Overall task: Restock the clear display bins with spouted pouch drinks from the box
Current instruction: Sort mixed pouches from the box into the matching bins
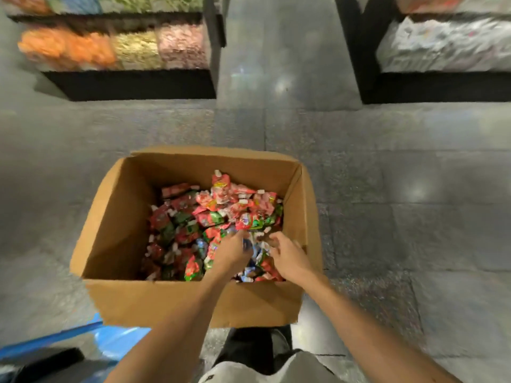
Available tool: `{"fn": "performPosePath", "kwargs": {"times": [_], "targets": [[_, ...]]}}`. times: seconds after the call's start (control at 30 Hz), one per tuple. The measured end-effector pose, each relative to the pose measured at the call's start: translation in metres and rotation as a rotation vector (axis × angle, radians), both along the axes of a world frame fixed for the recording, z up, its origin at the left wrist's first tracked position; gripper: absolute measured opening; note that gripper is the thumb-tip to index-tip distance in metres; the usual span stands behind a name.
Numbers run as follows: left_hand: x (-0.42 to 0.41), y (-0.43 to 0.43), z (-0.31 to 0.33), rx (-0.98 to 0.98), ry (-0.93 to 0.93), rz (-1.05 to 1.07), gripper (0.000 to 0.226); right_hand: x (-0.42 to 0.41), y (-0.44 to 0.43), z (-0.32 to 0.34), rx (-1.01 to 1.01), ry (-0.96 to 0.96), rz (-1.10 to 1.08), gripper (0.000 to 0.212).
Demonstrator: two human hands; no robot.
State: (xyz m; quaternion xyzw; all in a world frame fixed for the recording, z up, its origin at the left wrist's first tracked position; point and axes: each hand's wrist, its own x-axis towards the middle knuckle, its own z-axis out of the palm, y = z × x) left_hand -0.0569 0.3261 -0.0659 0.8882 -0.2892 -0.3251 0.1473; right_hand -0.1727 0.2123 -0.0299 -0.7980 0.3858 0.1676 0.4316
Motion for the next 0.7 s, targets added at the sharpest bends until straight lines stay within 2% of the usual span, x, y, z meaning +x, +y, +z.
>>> {"fn": "performPosePath", "kwargs": {"times": [0.13, 0.27, 0.4, 0.47, 0.57, 0.63, 0.7], "targets": [[0.037, -0.026, -0.030, 0.094, -0.008, -0.143, 0.066, 0.037, -0.018, -0.028, 0.067, 0.112, -0.119, 0.046], [0.064, -0.054, -0.057, 0.182, -0.080, -0.288, 0.081, 0.077, -0.030, -0.065, 0.130, 0.217, -0.267, 0.045], [0.083, -0.074, -0.087, 0.280, -0.130, -0.417, 0.085, 0.117, -0.044, -0.103, 0.145, 0.227, -0.302, 0.067], [0.092, -0.081, -0.103, 0.312, -0.169, -0.442, 0.085, 0.133, -0.058, -0.122, 0.089, 0.264, -0.256, 0.079], [0.106, -0.094, -0.130, 0.324, -0.218, -0.540, 0.083, 0.156, -0.083, -0.150, -0.193, 0.326, 0.051, 0.085], [0.108, -0.100, -0.148, 0.348, -0.224, -0.690, 0.080, 0.168, -0.097, -0.172, -0.305, 0.325, 0.191, 0.078], [0.106, -0.097, -0.159, 0.379, -0.249, -0.788, 0.087, 0.177, -0.106, -0.191, -0.332, 0.361, 0.240, 0.065]]}}
